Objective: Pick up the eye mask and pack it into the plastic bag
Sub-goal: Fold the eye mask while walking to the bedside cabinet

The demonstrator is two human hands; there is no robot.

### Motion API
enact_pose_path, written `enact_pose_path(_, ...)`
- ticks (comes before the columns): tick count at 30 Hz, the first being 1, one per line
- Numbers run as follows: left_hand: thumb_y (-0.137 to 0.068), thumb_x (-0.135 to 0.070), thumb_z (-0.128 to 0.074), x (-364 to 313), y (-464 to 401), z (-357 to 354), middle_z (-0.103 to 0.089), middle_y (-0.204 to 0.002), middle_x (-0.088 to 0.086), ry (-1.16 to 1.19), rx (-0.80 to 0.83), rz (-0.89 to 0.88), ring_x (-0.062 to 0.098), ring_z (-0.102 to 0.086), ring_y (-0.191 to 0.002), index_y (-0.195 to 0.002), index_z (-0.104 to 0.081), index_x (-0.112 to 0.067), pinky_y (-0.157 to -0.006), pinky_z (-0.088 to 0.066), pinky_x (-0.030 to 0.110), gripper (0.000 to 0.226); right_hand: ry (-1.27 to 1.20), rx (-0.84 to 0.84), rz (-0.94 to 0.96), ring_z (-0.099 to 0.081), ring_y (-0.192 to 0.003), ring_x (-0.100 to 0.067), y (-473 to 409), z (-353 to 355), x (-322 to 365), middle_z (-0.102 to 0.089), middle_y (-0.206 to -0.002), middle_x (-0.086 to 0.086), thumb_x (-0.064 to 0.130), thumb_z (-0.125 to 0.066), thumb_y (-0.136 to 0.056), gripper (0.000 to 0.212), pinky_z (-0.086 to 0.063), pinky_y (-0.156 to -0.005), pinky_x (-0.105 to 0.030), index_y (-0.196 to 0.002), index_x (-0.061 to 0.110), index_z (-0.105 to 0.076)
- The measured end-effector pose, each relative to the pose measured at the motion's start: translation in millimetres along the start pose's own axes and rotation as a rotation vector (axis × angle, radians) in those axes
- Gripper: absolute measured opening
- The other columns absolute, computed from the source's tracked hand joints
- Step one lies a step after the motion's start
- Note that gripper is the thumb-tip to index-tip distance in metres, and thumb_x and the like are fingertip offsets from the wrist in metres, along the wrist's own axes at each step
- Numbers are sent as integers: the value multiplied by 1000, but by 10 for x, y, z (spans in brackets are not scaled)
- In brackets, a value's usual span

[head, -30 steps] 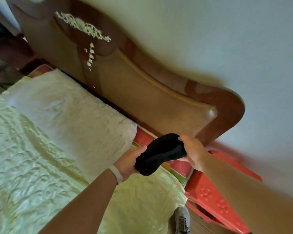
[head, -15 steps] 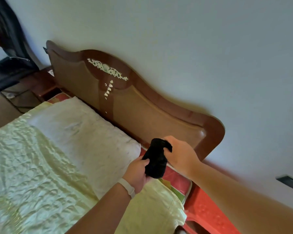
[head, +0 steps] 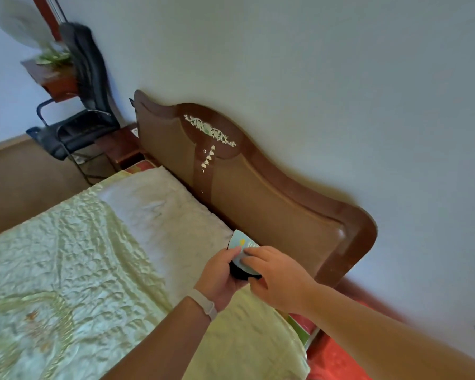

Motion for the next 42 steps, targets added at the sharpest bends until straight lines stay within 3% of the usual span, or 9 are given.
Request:
enact_pose_path(3, -96, -7, -52, -39, 159, -64, -72, -108, 20, -55, -46, -92, 30, -71, -90, -119, -65, -3, -68, -62, 39, 26, -34, 37, 71, -45, -124, -20, 71, 136, 43, -49, -141, 2, 35, -36, -84, 52, -38, -104, -33, -133, 22, -52)
enact_pose_path(8, -95, -1, -53, -87, 472, -229, -67, -116, 26, -53, -141, -162, 31, -70, -90, -126, -58, 0, -64, -63, 39, 31, -20, -3, 222, -58, -108, -25, 101, 570, 60, -62, -124, -3, 23, -54, -91, 28, -50, -91, -40, -115, 15, -64)
enact_pose_path(13, -92, -1, -59, -136, 824, -346, -64, -124, 29, -11, -194, -254, 34, -70, -96, -128, -57, 1, -67, -62, 42, 36, -1, -1, 352, -54, -114, -22, 106, 801, 180, -56, -131, 0, 31, -56, -92, 33, -48, -93, -36, -123, 20, -59)
enact_pose_path(18, -90, 1, -61, -22, 1225, -268, -59, -130, 33, 60, -264, -342, 39, -66, -104, -126, -61, 0, -92, -53, 54, 36, -57, 50, 468, -52, -116, -24, 157, 743, 449, -54, -133, -1, 34, -60, -87, 39, -46, -96, -38, -123, 20, -58)
enact_pose_path(20, -88, 4, -61, 67, 1445, -182, -58, -131, 34, 106, -311, -377, 40, -64, -106, -126, -61, 0, -95, -50, 56, 39, -74, 77, 509, -50, -118, -22, 184, 689, 603, -52, -135, 1, 39, -58, -87, 41, -48, -94, -40, -124, 22, -57)
enact_pose_path(27, -77, 3, -67, 311, 2347, 188, -61, -128, 33, 187, -492, -519, 51, -58, -117, -127, -61, -2, -104, -44, 63, 50, -155, 62, 726, -51, -113, -16, 376, 511, 1455, -56, -128, 5, 38, -59, -83, 38, -50, -86, -29, -117, 24, -60)
enact_pose_path(31, -77, 4, -66, 397, 2891, 423, -63, -126, 34, 214, -575, -600, 53, -59, -115, -126, -61, -1, -104, -43, 65, 50, -185, 102, 838, -49, -112, -14, 478, 437, 2040, -54, -125, 6, 37, -55, -84, 35, -49, -87, -31, -115, 22, -60)
enact_pose_path(39, -83, 8, -63, 871, 4276, 1142, -63, -124, 33, 317, -739, -699, 52, -62, -111, -127, -58, -2, -97, -48, 61, 46, -243, 148, 1017, -49, -108, -16, 1033, 75, 3482, -55, -118, 4, 30, -60, -83, 30, -52, -80, -37, -111, 20, -61)
enact_pose_path(42, -83, 8, -62, 1150, 4932, 1482, -68, -113, 28, 345, -802, -721, 45, -68, -99, -127, -57, -4, -89, -52, 54, 47, -273, 184, 1052, -49, -109, -16, 1373, -174, 4148, -54, -121, 5, 29, -59, -84, 31, -52, -80, -39, -113, 19, -60)
Point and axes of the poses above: each hand's wrist, its own y-axis away from the middle knuckle, its own z-axis out of the back of the hand, x = y × z, the point moved 6 cm from there along -y, towards the middle knuckle
